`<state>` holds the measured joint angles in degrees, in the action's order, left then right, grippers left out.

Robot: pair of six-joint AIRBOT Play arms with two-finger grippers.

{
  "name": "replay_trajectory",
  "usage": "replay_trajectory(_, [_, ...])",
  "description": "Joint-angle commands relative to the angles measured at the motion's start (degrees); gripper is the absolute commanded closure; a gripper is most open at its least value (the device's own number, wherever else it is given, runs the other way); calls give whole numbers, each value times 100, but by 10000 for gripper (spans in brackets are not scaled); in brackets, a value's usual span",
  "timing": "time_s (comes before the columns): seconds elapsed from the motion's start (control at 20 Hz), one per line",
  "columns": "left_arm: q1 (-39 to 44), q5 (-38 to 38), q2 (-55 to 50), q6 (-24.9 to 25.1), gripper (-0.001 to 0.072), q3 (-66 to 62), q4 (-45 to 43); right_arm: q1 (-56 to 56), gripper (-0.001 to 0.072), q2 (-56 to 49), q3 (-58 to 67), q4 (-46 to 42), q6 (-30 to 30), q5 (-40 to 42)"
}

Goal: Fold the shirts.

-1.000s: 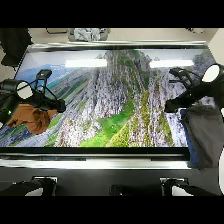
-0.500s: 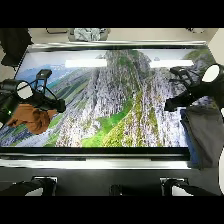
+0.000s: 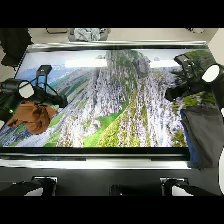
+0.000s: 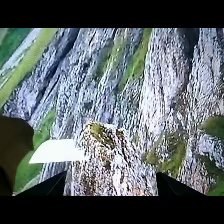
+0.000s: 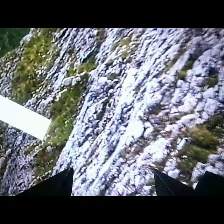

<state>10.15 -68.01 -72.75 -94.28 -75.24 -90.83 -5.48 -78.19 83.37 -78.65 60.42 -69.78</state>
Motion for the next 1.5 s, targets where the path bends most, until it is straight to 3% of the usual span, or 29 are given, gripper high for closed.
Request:
replay_trajectory(0.0, [-415, 125, -15, -448, 7, -483, -876, 2, 106, 9, 11, 0, -2, 374])
replay_trajectory(0.15, [-1937, -372, -17, -1325, -13, -638, -492, 2, 106, 2, -42, 4, 0, 74])
replay_trajectory(0.25, [-3143, -769, -20, -1331, -13, -269, 308, 2, 107, 2, -153, 24, -2, 44])
replay_trajectory(0.3, [-4124, -804, -20, -1069, -13, 273, 1137, 2, 107, 2, -289, 20, -4, 63])
replay_trajectory(0.4, [-4701, -494, -17, -1071, -13, 758, 1530, 2, 107, 0, -437, 20, -2, 90])
replay_trajectory(0.6, [-4782, 820, -63, -1067, -13, 1379, 1971, 2, 107, -9, -501, 39, 0, 33])
replay_trajectory(0.75, [-4666, 1589, -387, -686, -13, 1530, 2907, 2, 107, -7, -501, 66, -2, -39])
replay_trajectory(0.9, [-4522, 1878, -809, -490, -13, 1530, 3254, 2, 107, -7, -501, 68, 0, -256])
replay_trajectory(1.1, [-4509, 1878, -1141, -656, 10, 1530, 3257, 2, 107, -7, -501, 223, -2, -737])
replay_trajectory(1.15, [-4509, 1849, -1169, -769, 159, 1530, 3257, 2, 107, -7, -501, 262, -2, -828])
replay_trajectory(1.25, [-4529, 1633, -1167, -774, 653, 1521, 3289, 2, 107, -7, -501, 308, -2, -909])
replay_trajectory(1.35, [-4548, 1252, -1139, -588, 680, 1364, 3421, 2, 108, 7, -498, 308, -2, -968])
replay_trajectory(1.45, [-4540, 1143, -907, 195, 683, 1029, 4087, 2, 118, 90, -485, 299, -138, -955])
